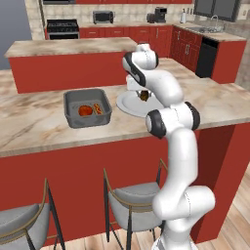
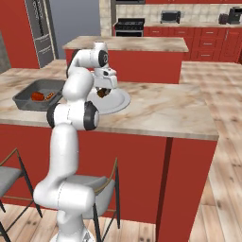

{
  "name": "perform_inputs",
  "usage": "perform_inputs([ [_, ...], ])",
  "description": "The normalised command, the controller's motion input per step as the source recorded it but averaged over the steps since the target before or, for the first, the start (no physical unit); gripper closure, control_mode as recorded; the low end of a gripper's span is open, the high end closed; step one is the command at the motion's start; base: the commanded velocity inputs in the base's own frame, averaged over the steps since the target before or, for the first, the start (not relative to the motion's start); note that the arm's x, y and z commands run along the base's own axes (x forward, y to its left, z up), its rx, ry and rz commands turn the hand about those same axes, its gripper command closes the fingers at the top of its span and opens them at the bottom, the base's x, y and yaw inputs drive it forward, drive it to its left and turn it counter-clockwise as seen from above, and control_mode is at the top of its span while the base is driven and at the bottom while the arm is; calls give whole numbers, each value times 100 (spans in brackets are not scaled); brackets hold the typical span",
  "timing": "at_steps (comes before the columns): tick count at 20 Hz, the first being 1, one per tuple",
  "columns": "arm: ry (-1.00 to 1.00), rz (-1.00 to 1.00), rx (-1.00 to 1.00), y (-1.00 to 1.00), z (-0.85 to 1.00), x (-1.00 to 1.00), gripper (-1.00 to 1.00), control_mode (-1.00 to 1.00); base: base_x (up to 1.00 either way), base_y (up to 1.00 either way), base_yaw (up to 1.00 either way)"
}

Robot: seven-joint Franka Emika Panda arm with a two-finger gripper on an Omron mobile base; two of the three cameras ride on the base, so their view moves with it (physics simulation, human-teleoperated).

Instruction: Place one cooked food and one vegetable from the large plate to each tupperware container.

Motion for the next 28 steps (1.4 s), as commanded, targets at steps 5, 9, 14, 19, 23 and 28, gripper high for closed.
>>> perform_inputs([
  [5,-30,12,0,1,-1,-42,100,-100,0,0,0],
  [9,-21,10,0,0,0,-41,100,-100,0,0,0],
  [14,-3,7,0,-3,43,-55,100,-100,0,0,0],
  [19,10,3,0,-14,92,-95,100,-100,0,0,0],
  [23,26,0,0,-6,89,-100,100,-100,0,0,0],
  [28,15,3,0,-3,32,-100,100,-100,0,0,0],
])
